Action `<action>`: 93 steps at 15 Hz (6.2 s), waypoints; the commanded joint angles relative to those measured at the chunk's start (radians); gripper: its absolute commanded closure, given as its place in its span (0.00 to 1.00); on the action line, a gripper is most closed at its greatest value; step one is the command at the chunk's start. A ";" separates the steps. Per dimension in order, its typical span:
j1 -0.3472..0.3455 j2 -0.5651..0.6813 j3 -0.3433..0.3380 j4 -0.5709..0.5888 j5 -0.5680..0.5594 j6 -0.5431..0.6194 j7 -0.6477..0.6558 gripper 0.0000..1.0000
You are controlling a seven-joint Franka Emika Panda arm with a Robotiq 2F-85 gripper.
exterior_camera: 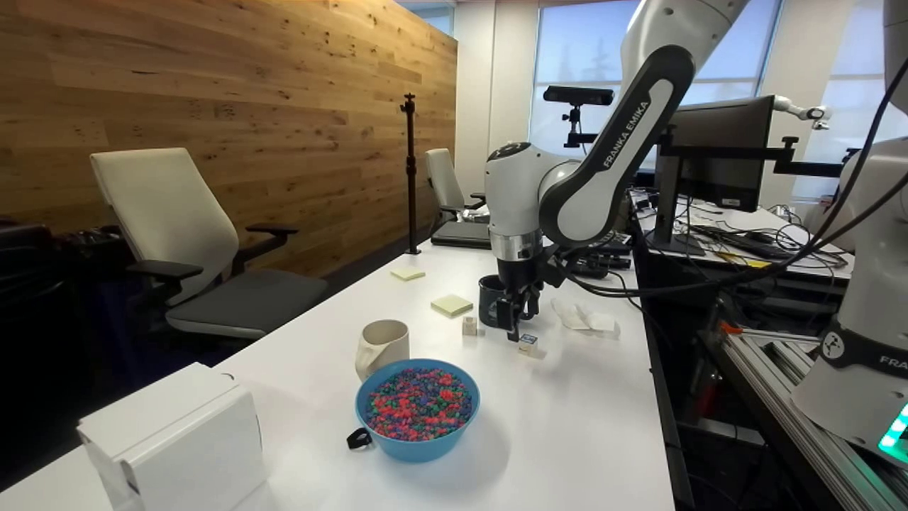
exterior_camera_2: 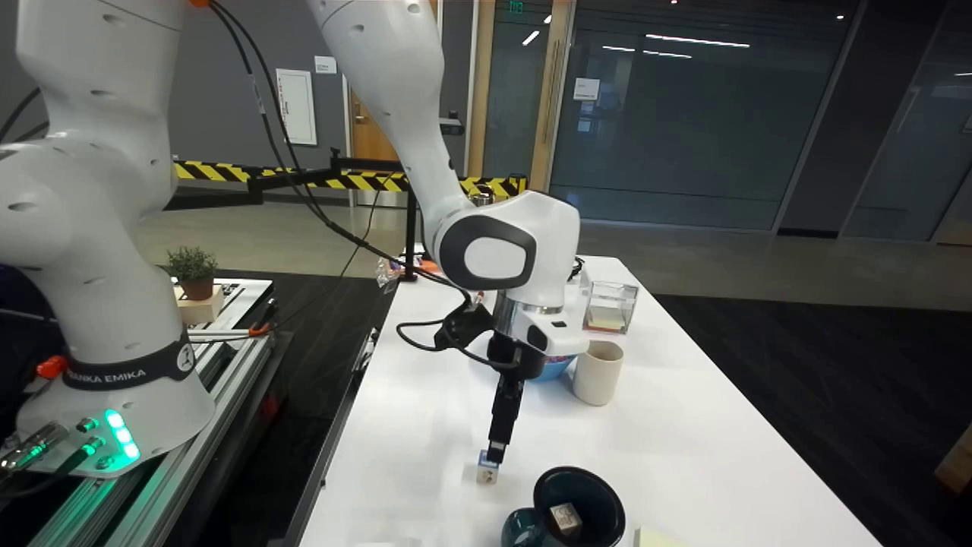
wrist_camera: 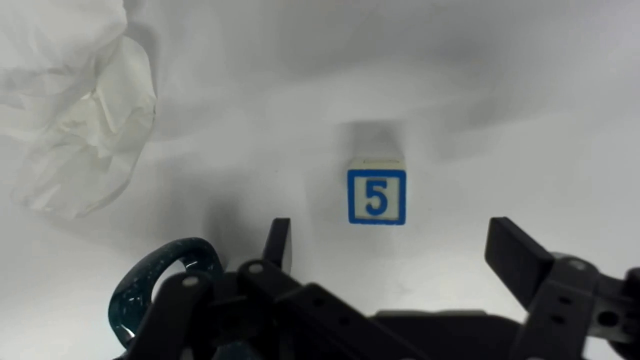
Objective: Put the block inside the mug
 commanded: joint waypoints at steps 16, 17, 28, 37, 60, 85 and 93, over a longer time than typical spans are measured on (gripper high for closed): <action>-0.027 0.052 -0.008 0.001 0.071 0.055 0.003 0.00; -0.027 0.055 -0.011 0.001 0.070 0.054 0.005 0.00; -0.012 0.058 -0.010 -0.007 0.060 0.065 0.006 0.00; 0.005 0.067 -0.015 -0.008 0.051 0.061 0.006 0.00; 0.026 0.058 -0.024 -0.004 0.037 0.049 0.016 0.88; -0.104 -0.272 -0.019 -0.033 -0.007 -0.092 0.261 0.88; -0.185 -0.241 -0.007 0.006 0.123 -0.106 0.199 0.88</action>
